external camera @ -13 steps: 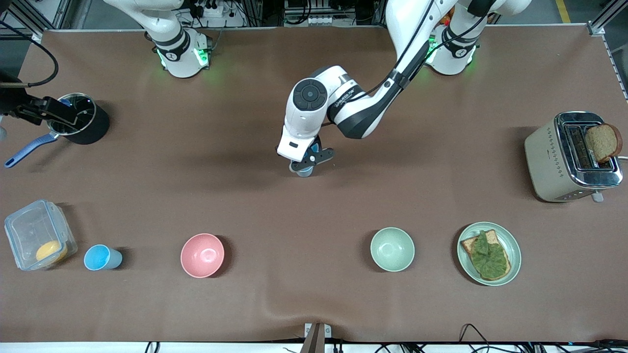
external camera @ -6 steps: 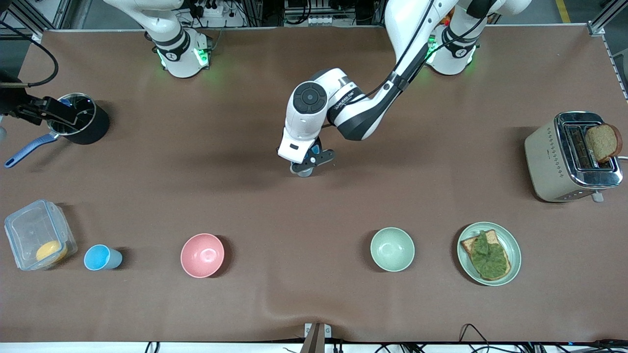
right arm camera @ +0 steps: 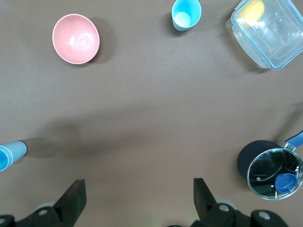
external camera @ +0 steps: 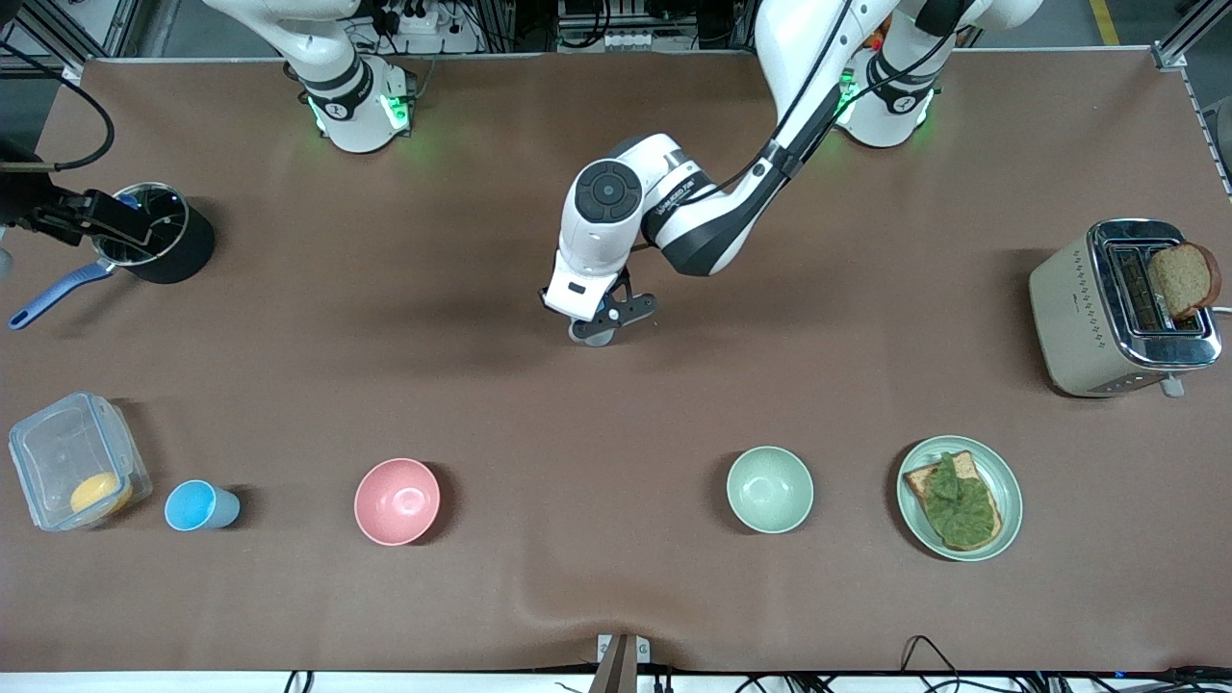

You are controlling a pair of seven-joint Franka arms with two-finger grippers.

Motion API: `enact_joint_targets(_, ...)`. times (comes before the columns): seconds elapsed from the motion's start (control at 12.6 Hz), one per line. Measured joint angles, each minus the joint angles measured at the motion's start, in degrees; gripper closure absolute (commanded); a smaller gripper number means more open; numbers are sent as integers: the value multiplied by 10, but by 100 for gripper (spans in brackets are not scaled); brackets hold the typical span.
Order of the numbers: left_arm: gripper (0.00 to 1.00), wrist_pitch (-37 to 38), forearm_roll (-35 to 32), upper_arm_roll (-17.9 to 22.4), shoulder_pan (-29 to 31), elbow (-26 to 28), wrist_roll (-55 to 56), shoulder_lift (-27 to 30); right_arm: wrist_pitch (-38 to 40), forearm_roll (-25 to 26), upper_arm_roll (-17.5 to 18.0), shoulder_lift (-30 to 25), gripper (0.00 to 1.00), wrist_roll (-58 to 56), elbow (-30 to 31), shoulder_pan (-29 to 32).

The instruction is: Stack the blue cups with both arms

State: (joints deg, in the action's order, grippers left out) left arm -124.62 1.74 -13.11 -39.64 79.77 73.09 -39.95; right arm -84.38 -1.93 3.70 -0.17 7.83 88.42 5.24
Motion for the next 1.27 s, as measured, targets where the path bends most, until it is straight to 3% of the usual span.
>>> enact_joint_targets(0.24, 6, -4, 0, 7, 24, -21, -1, 29, 0, 0, 0, 0, 0, 0, 0, 0)
enact_joint_targets(0.32, 0, 0, 0, 8, 42, -22, -6, 54, 0, 0, -1, 0, 0, 0, 0, 0)
enact_joint_targets(0.55, 0, 63, -17, 23, 76, -19, -28, 122, 0, 0, -1, 0, 0, 0, 0, 0)
enact_joint_targets(0.87, 0, 137, -39, 51, 98, -17, -50, 169, 0, 0, -1, 0, 0, 0, 0, 0)
enact_joint_targets(1.27, 0, 212, -40, 45, 193, 4, -167, 239, -1, 0, -1, 0, 0, 0, 0, 0)
